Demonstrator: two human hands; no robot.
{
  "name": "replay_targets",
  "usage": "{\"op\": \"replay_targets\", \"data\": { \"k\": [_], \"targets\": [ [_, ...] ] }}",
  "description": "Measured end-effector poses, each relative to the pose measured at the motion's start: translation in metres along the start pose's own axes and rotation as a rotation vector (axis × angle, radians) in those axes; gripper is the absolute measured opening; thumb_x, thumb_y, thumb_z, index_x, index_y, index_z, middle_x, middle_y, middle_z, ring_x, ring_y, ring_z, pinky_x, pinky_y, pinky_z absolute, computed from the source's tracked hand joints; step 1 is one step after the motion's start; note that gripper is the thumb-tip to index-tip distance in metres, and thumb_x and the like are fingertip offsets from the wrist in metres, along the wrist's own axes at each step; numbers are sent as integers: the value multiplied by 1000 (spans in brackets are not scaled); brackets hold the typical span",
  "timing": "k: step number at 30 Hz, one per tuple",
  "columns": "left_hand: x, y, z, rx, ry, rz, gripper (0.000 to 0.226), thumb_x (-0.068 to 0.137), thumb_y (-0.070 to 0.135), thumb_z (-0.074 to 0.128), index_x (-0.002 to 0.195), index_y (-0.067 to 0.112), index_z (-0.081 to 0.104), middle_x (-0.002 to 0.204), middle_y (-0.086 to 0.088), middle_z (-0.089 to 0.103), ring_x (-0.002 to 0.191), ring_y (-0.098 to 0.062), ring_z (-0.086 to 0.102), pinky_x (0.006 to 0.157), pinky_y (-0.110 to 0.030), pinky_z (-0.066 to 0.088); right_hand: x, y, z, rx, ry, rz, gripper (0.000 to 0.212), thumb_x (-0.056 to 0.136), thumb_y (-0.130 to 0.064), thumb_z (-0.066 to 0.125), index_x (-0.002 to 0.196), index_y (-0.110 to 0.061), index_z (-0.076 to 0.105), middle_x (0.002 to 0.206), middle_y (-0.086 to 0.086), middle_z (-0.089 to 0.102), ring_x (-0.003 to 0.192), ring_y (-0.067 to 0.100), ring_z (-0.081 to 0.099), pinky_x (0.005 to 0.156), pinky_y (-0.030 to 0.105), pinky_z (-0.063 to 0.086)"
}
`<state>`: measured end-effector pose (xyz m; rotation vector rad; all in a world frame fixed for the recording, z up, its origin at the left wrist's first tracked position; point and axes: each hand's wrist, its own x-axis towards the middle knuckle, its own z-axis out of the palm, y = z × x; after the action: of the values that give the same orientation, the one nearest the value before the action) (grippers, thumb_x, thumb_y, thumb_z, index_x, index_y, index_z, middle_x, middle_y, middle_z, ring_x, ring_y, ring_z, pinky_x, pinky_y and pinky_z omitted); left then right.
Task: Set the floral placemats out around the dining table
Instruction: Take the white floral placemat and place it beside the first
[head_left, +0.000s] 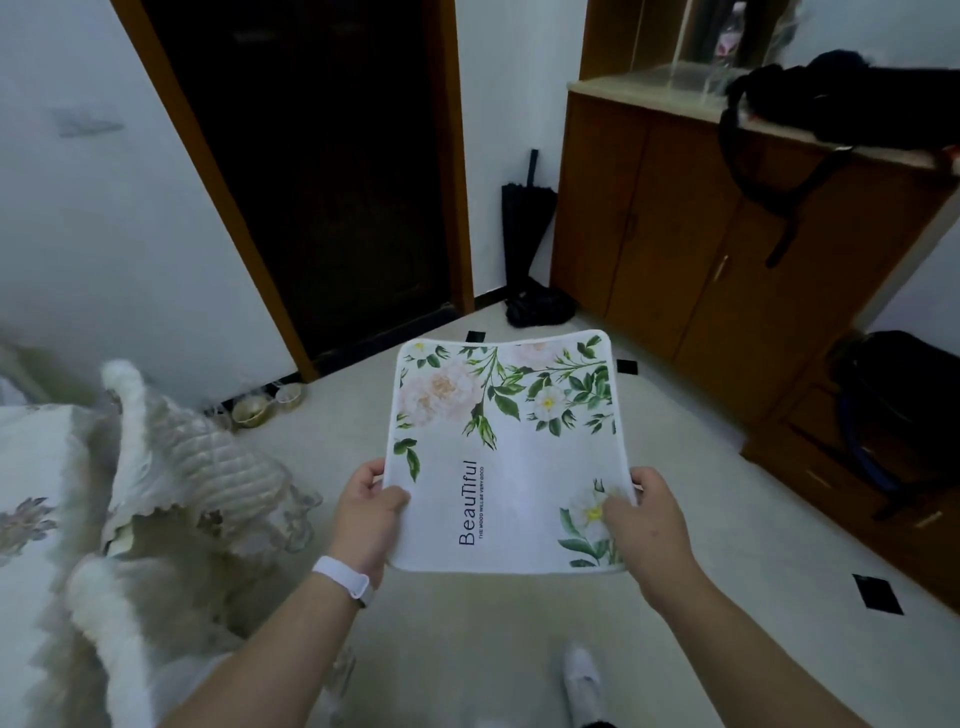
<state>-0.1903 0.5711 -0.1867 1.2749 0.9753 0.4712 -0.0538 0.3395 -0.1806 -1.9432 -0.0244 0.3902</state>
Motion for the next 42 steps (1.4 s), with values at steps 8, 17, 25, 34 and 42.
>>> {"op": "replay_targets", "data": {
  "k": [8,17,25,34,42],
  "targets": [
    [85,30,97,10,106,-44,24,80,4,58,99,19,59,100,-14,70,86,-40,66,78,-56,55,165,-37,-14,-35,-161,19,16,91,-4,52,95,-20,55,90,5,66,82,26,67,62,34,55],
    [131,75,85,-127,320,3,26,78,-2,60,99,15,58,95,-14,70,80,-34,64,75,-46,52,254,-104,50,-14,-399,-60,18,89,-2,55,92,-19,57,90,7,69,81,26,69,70,38,58],
    [189,80,14,-245,549,-13,30,85,-11,50,102,14,56,95,-11,69,76,-31,64,74,-46,52,283,-155,174,-77,-581,-109,20,88,-1,54,92,-20,57,91,8,70,85,30,71,77,48,61],
    [293,87,-103,-368,652,-1,32,83,-9,54,111,6,54,103,-16,66,76,-30,62,68,-40,52,293,-224,349,-194,-674,-169,20,89,-2,54,94,-21,57,93,7,69,85,29,71,74,46,61],
    [334,136,-210,-376,733,79,32,70,2,60,100,14,60,94,-8,69,74,-23,63,63,-33,49,267,-294,478,-210,-760,-260,23,91,0,53,95,-22,55,93,5,67,79,23,68,61,33,55]
  ]
}}
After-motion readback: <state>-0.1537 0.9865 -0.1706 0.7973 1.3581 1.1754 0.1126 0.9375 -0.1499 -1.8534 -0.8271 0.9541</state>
